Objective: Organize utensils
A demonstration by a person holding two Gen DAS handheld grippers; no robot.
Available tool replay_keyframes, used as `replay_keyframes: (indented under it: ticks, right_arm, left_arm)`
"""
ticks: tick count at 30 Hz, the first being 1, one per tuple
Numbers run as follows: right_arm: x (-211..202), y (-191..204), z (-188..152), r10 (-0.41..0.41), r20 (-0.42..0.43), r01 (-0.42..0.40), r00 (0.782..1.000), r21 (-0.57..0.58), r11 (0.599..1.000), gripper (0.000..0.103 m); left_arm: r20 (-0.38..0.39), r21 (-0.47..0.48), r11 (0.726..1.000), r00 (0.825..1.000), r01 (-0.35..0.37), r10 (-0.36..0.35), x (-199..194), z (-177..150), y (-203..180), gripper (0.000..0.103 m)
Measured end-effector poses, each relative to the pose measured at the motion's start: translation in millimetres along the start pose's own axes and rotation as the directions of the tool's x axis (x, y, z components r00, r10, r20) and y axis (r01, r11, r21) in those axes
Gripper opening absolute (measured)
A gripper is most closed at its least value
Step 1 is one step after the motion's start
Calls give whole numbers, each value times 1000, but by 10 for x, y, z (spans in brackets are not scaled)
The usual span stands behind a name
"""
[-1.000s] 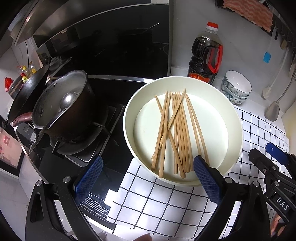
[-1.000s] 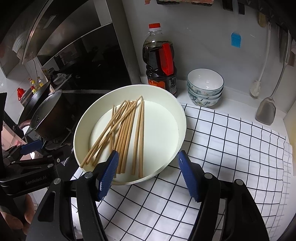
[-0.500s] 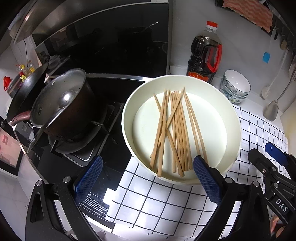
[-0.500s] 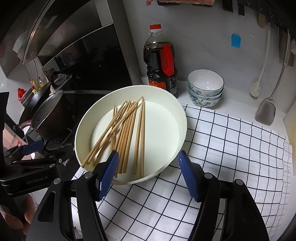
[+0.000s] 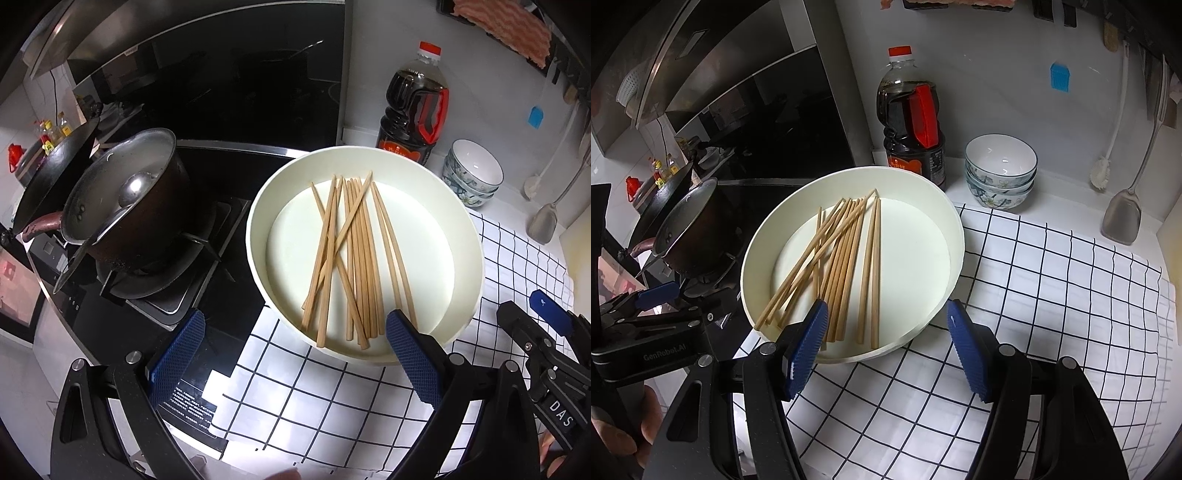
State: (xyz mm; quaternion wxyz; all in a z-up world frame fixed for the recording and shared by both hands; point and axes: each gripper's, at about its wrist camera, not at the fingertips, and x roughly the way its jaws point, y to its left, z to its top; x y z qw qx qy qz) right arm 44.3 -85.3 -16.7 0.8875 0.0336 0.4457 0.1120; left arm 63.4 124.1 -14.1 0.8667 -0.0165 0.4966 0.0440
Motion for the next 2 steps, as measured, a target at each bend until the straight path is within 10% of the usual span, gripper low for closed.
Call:
replay_keyframes:
  ticks: [2]
  right_arm:
    - [-2,-2,-4,1,0,-1,1000,1,1000,64]
  left_arm:
    - [-3,0,1000,1000,-5,5,2,-7,-2,97]
